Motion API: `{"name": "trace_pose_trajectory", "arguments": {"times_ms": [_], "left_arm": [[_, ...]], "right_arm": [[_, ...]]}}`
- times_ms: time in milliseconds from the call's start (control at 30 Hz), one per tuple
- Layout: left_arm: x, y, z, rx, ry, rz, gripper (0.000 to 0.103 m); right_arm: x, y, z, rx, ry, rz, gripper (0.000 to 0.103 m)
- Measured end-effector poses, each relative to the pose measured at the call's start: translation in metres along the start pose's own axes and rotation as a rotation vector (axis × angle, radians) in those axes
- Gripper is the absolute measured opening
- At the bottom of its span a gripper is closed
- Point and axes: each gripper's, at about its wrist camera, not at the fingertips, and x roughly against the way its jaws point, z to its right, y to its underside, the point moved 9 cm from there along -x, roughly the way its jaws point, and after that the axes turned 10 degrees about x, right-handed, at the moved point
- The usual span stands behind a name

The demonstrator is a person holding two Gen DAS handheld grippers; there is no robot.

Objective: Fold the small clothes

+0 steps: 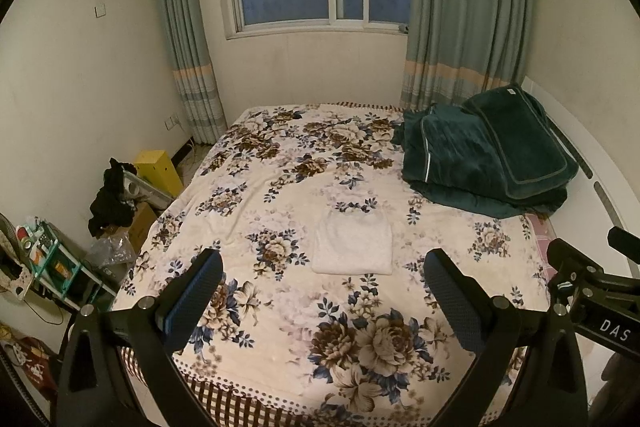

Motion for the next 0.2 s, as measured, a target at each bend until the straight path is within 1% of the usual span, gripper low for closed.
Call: {"name": "trace_pose_trajectory", "arguments": {"times_ms": [200], "left_arm": [[0.0005, -0.0014, -0.0005, -0.001, -0.003, 0.005, 0.103]], "right_arm": [[0.0014, 0.0021, -0.0011, -0.004, 0.003, 0.001, 0.103]]}}
